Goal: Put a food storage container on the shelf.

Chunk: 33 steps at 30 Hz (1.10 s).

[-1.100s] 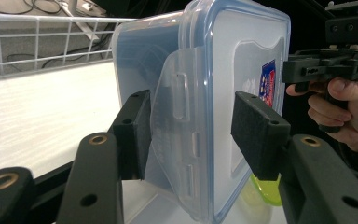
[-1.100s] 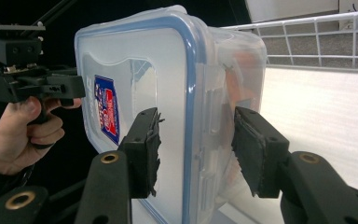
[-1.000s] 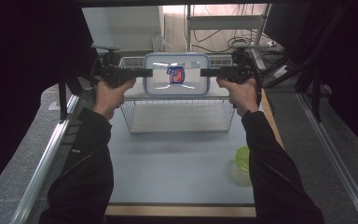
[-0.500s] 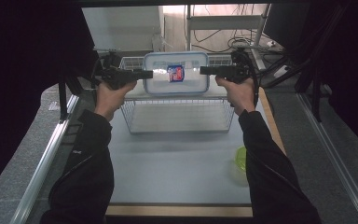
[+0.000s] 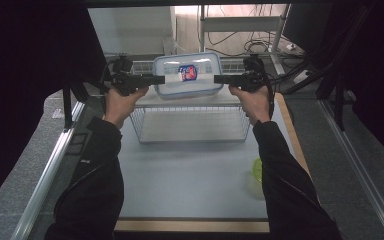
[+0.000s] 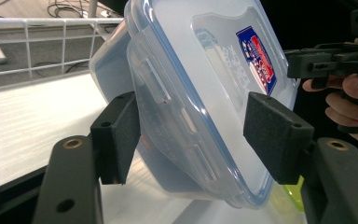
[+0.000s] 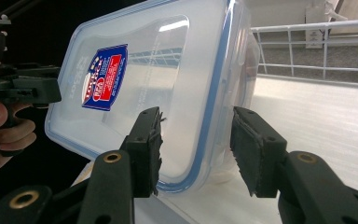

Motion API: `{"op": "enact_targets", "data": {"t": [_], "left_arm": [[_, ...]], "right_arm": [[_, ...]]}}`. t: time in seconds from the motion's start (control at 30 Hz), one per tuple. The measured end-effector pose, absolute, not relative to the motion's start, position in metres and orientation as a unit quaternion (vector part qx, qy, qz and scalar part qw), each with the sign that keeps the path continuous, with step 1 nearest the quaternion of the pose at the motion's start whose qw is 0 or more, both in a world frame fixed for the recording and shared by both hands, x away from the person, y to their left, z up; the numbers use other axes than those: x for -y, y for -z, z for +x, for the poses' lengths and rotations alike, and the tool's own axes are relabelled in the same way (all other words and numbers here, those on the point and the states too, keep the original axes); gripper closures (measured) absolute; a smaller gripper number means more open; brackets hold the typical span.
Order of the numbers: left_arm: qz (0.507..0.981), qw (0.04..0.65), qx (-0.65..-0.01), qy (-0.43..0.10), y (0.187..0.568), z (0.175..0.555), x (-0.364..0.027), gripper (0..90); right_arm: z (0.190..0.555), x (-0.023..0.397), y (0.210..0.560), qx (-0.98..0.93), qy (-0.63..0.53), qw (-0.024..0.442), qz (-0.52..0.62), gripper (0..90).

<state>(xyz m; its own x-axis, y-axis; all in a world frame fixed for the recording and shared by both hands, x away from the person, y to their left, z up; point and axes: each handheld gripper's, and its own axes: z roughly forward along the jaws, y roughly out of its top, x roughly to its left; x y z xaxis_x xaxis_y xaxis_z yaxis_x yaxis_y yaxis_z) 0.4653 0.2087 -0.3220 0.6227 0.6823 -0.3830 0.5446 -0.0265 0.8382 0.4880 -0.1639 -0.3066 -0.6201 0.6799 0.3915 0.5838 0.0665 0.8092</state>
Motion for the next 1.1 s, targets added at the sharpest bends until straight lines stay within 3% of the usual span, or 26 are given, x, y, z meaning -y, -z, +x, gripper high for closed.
{"op": "enact_targets", "data": {"t": [0.07,0.27,0.43,0.47,0.6,0.67,0.7,0.73,0.77,0.8,1.1], "left_arm": [[0.723,0.529,-0.435,-0.091,0.320,0.465,-0.205,31.7],[0.720,0.529,-0.438,-0.101,0.320,0.464,-0.200,33.0],[0.715,0.537,-0.431,-0.122,0.318,0.454,-0.206,44.8],[0.714,0.543,-0.426,-0.117,0.318,0.450,-0.208,53.2],[0.714,0.555,-0.412,-0.108,0.321,0.434,-0.214,65.5],[0.726,0.548,-0.402,-0.103,0.328,0.423,-0.216,73.2],[0.726,0.548,-0.402,-0.103,0.328,0.423,-0.216,75.8],[0.732,0.543,-0.399,-0.100,0.331,0.421,-0.215,75.8],[0.738,0.541,-0.393,-0.093,0.336,0.421,-0.215,81.7],[0.738,0.541,-0.393,-0.093,0.336,0.421,-0.215,84.1],[0.751,0.506,-0.410,-0.108,0.350,0.436,-0.204,88.4]], "right_arm": [[0.488,0.165,0.308,-0.725,-0.533,0.039,0.436,51.6],[0.486,0.167,0.308,-0.724,-0.540,0.040,0.427,55.6],[0.482,0.171,0.307,-0.727,-0.542,0.054,0.417,57.9],[0.477,0.174,0.305,-0.730,-0.544,0.064,0.409,60.1],[0.468,0.179,0.304,-0.740,-0.546,0.078,0.384,65.8],[0.457,0.183,0.306,-0.747,-0.546,0.084,0.369,76.7],[0.457,0.183,0.306,-0.747,-0.546,0.084,0.369,76.7],[0.453,0.183,0.308,-0.752,-0.543,0.087,0.363,81.3],[0.450,0.180,0.313,-0.758,-0.542,0.085,0.352,87.6],[0.448,0.177,0.315,-0.763,-0.539,0.081,0.347,88.7],[0.451,0.149,0.330,-0.782,-0.513,0.101,0.339,88.4]]}}
